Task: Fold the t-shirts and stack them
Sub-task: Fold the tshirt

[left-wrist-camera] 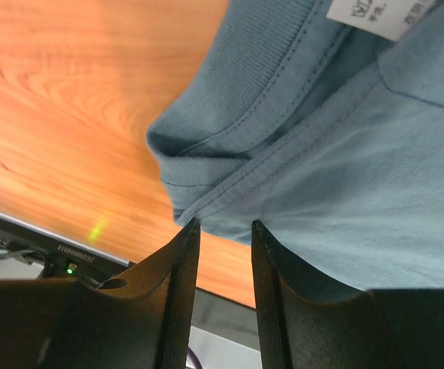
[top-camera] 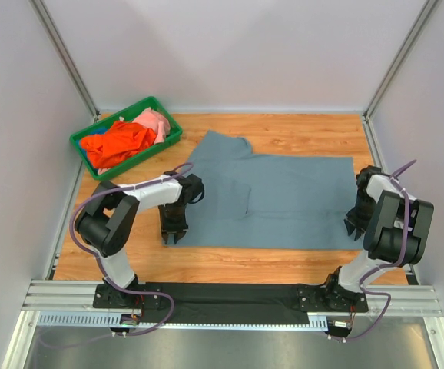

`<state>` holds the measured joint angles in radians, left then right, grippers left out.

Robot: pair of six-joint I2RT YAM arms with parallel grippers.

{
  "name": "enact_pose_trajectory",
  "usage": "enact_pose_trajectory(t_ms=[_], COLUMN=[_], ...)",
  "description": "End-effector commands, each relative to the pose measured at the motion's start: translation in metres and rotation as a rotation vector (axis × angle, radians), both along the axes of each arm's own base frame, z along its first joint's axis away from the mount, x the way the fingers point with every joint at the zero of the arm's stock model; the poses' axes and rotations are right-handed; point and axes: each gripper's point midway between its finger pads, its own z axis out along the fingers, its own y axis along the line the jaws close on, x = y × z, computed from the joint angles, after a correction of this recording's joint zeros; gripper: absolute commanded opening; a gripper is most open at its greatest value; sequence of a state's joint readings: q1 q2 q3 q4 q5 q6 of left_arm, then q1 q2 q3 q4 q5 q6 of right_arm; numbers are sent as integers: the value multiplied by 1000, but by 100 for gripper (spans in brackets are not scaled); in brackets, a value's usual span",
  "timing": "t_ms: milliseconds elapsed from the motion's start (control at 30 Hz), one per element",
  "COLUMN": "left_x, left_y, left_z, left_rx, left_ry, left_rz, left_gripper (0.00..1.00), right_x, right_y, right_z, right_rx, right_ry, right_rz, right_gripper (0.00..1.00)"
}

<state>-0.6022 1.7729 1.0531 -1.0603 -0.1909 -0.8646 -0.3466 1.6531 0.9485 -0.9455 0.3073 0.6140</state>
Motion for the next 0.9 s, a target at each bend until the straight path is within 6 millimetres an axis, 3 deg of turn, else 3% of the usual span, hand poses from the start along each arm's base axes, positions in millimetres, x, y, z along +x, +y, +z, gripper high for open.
enact_pose_trajectory(t_ms=[0,133,200,233,267,333,367,433,467,533,567,600,633,667,700,733,867], left_x=[-17,-9,7,13,27,53,64,88,105,133,145,156,170,182,194,207,229], left_y=[10,12,7,5,-3,-15,-20,-30,-36,-44,-47,-49,-54,-52,-53,-52,-52], left_z=[5,25,43,51,67,90,103,120,135,158,157,163,176,172,176,187,183], left_rx=[18,0,-37,-53,-104,-190,-251,-325,-373,-425,-448,-468,-490,-486,-493,-499,-490], left_ry=[18,-15,-79,-99,-159,-262,-303,-384,-430,-509,-507,-531,-571,-571,-602,-638,-640], left_rz=[45,46,50,55,64,56,65,35,33,17,25,24,18,15,7,7,1], left_gripper=[41,42,43,43,43,43,44,45,46,47,47,48,48,49,50,50,50], right_x=[-6,2,13,23,46,73,102,135,159,188,209,222,236,249,267,282,333], right_y=[-7,-10,-6,-2,11,26,44,69,100,127,148,157,162,188,198,208,246], right_z=[4,27,42,54,69,87,111,129,153,171,179,185,189,173,190,189,182], right_rx=[-50,-62,-35,-14,55,117,150,208,280,334,365,363,359,398,400,414,459], right_ry=[-2,-42,-96,-146,-236,-313,-405,-508,-602,-680,-707,-730,-754,-730,-790,-814,-879], right_rz=[-19,-7,22,44,79,158,238,352,445,523,585,616,640,698,733,755,819], right_gripper=[31,32,34,34,35,36,36,37,38,39,40,40,41,41,41,41,42])
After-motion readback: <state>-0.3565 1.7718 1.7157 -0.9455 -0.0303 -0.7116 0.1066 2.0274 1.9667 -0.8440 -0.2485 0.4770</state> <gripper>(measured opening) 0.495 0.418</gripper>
